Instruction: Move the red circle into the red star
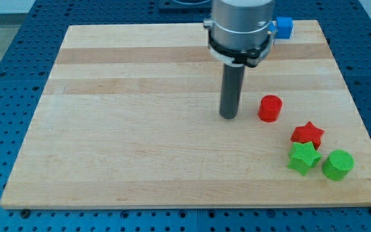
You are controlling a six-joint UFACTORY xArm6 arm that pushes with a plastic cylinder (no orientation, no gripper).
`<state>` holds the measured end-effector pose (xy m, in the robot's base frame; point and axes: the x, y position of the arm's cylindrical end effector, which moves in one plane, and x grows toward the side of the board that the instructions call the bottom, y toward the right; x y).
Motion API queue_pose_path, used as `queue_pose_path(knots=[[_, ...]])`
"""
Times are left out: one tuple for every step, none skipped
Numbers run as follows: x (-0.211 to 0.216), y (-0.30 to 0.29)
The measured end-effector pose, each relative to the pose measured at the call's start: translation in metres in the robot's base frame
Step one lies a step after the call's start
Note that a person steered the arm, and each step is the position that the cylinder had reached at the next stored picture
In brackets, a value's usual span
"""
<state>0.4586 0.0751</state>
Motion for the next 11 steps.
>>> queue_pose_path(knots=[[-0.002,0.036],[-0.011,0.069],[-0.028,0.080],[-0.055,0.096],[-0.046,0.101],[-0.029,0.101],[-0.020,0.101],[-0.004,0.101],[0.009,0.101],[0.016,0.101],[0.026,0.101]])
